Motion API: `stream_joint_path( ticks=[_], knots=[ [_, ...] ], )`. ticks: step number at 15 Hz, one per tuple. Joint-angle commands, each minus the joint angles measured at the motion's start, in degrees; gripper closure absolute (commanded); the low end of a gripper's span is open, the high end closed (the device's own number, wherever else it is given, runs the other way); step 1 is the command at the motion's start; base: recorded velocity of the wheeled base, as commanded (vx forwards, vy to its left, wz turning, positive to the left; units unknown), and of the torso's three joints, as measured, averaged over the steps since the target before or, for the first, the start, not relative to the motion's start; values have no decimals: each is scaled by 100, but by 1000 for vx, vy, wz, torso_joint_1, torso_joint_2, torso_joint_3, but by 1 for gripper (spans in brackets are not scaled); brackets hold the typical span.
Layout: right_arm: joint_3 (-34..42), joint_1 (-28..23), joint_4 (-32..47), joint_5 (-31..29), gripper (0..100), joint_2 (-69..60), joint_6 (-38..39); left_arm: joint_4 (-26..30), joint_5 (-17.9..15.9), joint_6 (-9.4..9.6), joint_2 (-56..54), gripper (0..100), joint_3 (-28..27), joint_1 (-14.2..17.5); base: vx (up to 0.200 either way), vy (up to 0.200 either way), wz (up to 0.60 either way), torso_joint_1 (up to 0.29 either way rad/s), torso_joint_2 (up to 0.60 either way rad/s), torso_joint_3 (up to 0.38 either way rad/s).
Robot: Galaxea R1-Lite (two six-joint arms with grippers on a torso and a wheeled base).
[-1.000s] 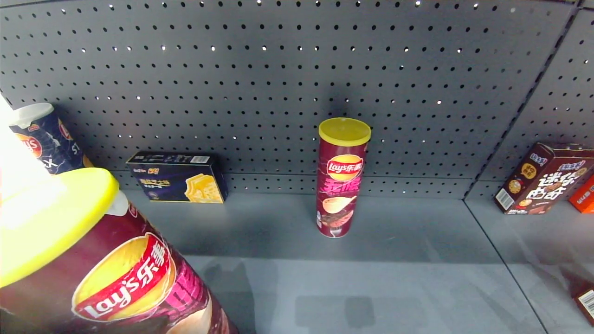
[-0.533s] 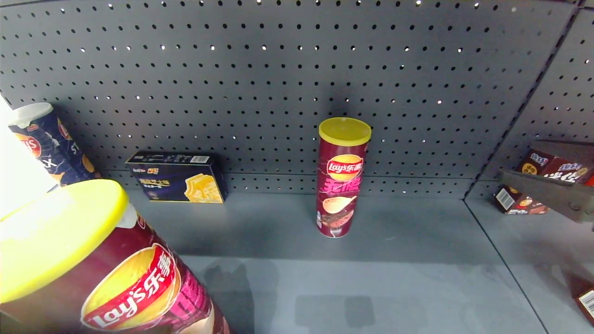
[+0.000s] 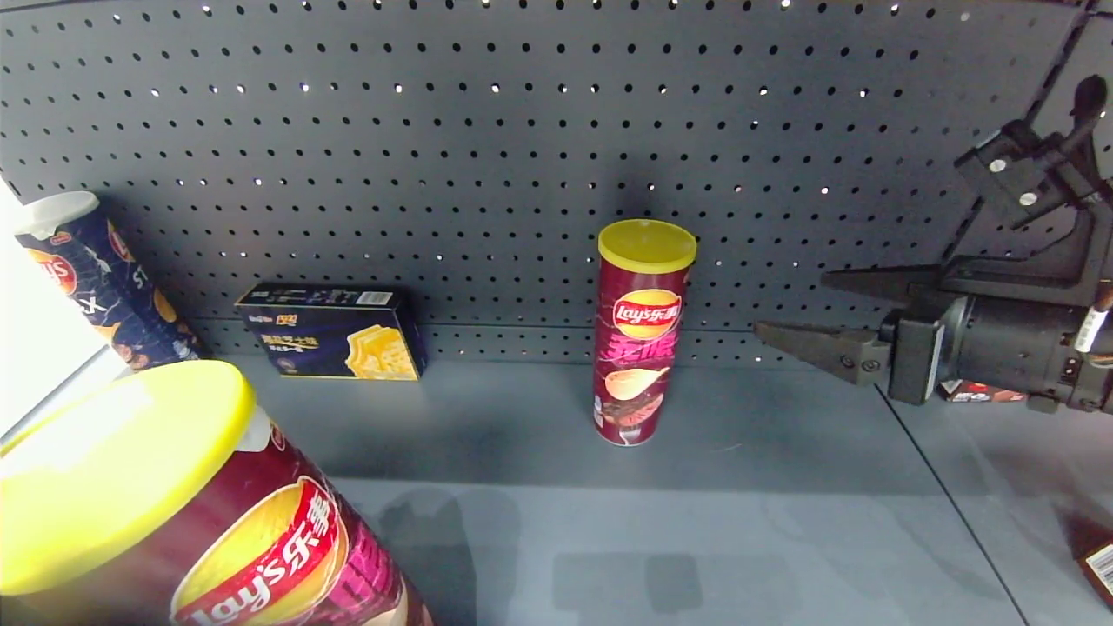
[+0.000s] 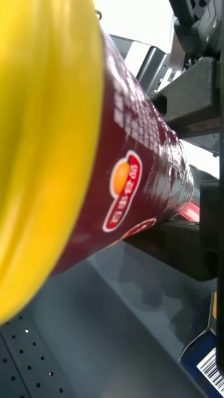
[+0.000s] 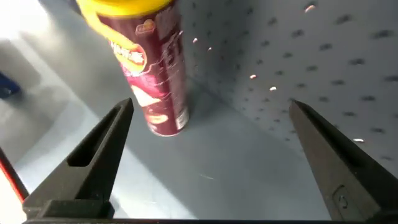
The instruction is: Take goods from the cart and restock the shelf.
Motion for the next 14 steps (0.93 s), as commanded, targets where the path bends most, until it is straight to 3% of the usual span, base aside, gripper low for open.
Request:
stream_joint_path(
  ticks=[1, 5, 8, 14],
  knots=[
    [43, 38, -262, 89, 0, 324, 5, 3, -15, -1, 7, 100, 8, 1, 0, 0, 0, 0, 0, 0],
    [254, 21, -930, 968, 0, 517, 57, 3, -23, -1, 7, 100, 8, 1, 0, 0, 0, 0, 0, 0],
    [315, 38, -939, 1469, 0, 517, 49, 3, -23, -1, 7, 100, 17, 1, 0, 0, 0, 0, 0, 0],
    [315, 12, -1326, 1926, 0, 825, 49, 3, -15, -1, 7, 100, 8, 1, 0, 0, 0, 0, 0, 0]
  ],
)
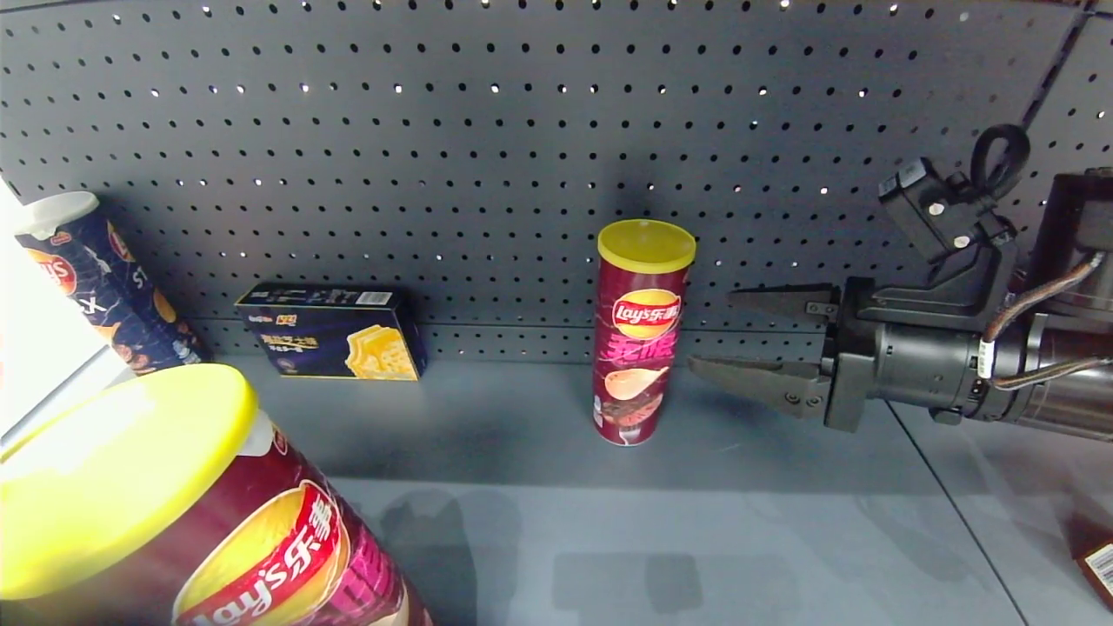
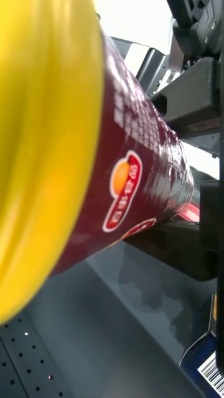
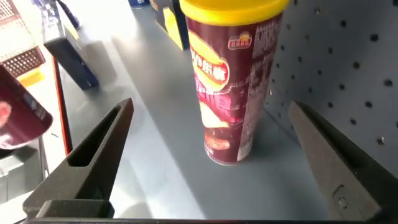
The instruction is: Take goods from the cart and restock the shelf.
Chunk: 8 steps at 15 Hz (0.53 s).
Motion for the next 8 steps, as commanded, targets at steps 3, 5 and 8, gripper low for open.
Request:
stream_joint_path(
  ticks=[3, 5, 8],
  knots=[
    [43, -1, -244, 109, 0, 328, -4, -2, 4, -9, 7, 100, -3, 1, 0, 0, 0, 0, 0, 0],
    [149, -1, -517, 144, 0, 548, -4, -11, 4, -97, 7, 100, -11, 1, 0, 0, 0, 0, 0, 0],
    [166, -45, -781, 276, 0, 847, -4, -11, 4, -115, 7, 100, -11, 1, 0, 0, 0, 0, 0, 0]
  ],
)
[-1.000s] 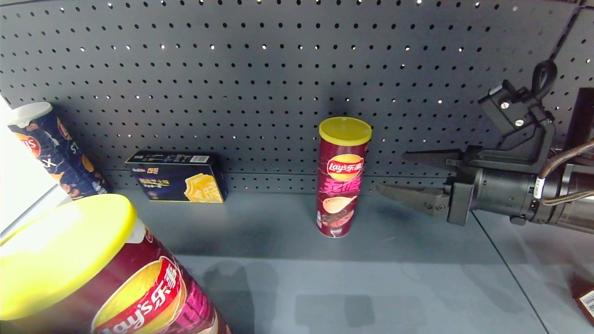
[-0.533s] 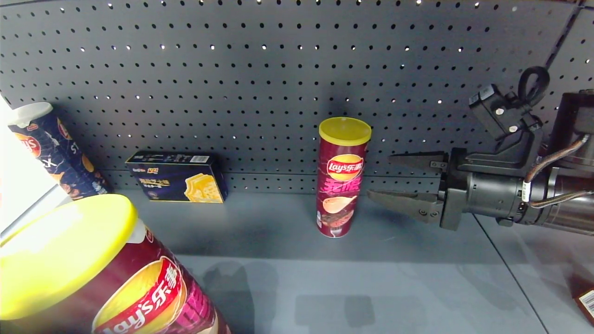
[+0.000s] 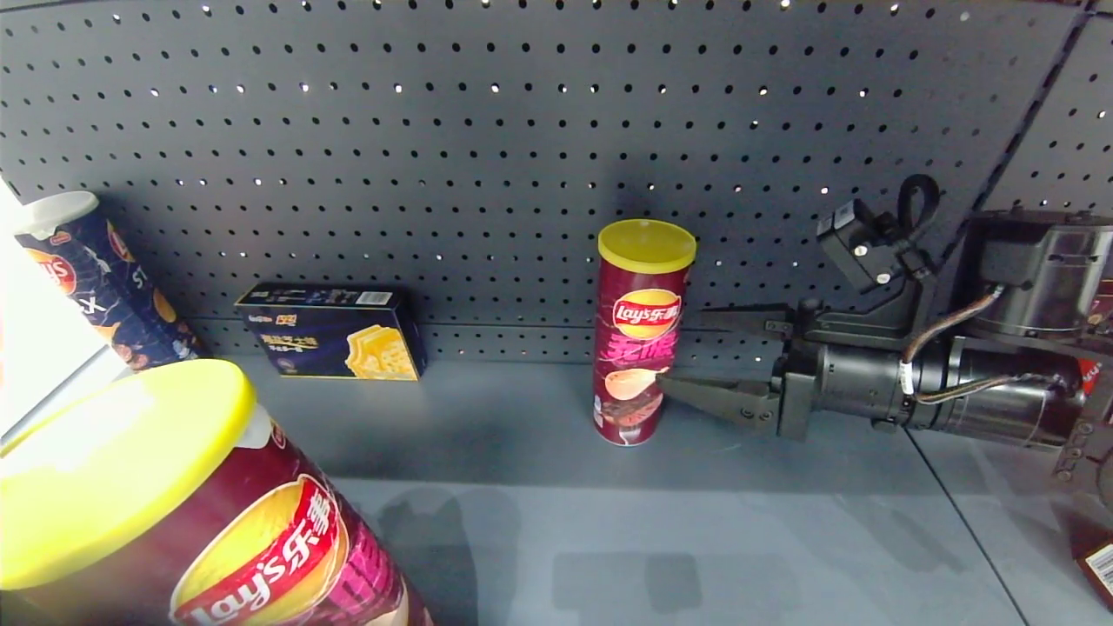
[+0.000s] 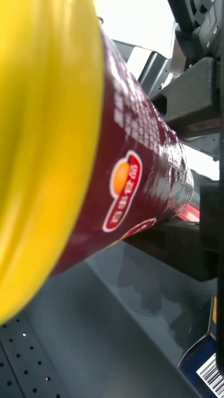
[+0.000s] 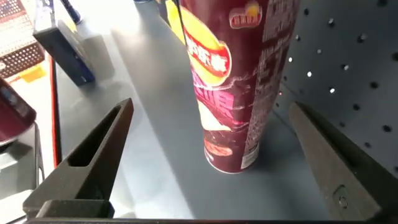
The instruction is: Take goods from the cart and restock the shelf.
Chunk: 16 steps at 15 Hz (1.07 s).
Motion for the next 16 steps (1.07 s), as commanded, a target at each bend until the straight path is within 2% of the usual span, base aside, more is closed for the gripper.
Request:
stream_joint_path(
  ticks=[1, 16],
  knots=[
    [6, -30, -82, 34, 0, 272, -1, -3, 1, 0, 7, 100, 0, 1, 0, 0, 0, 0, 0, 0],
    [-302, -65, -610, 192, 0, 1432, 16, 5, 10, -9, -19, 100, 131, 1, 0, 0, 0, 0, 0, 0]
  ],
)
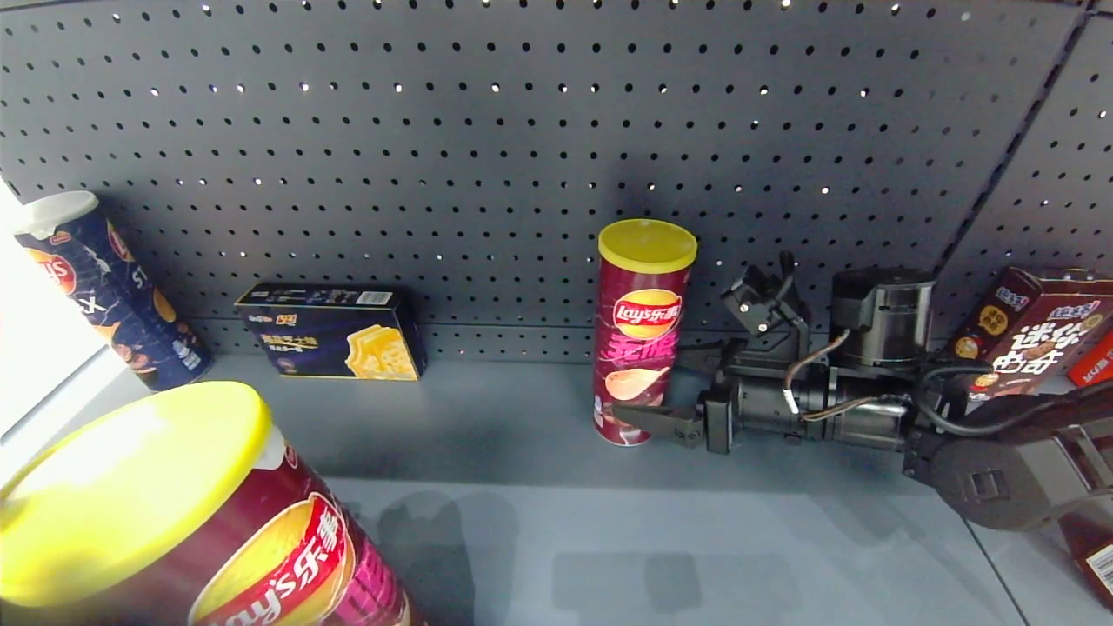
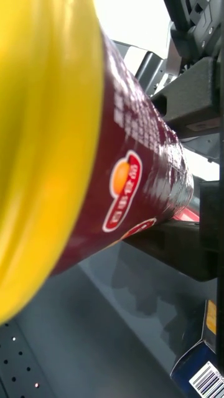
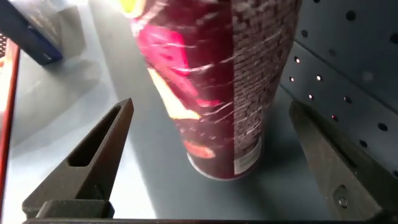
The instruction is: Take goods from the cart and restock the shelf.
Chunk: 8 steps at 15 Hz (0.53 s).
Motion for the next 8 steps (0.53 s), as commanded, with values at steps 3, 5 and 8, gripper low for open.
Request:
stream_joint_path(
  ticks=[3, 5, 8],
  knots=[
    [-287, 11, 2, 0, 0, 334, -2, -2, -3, -1, -37, 100, -4, 1, 0, 0, 0, 0, 0, 0],
    [-401, 20, 2, 0, 0, 457, -2, -2, -3, -9, -37, 100, -13, 10, 0, 0, 0, 0, 0, 0],
    [-401, 11, 2, -8, 0, 483, -2, -2, -12, -1, -37, 100, -4, 71, 0, 0, 0, 0, 0, 0]
  ],
)
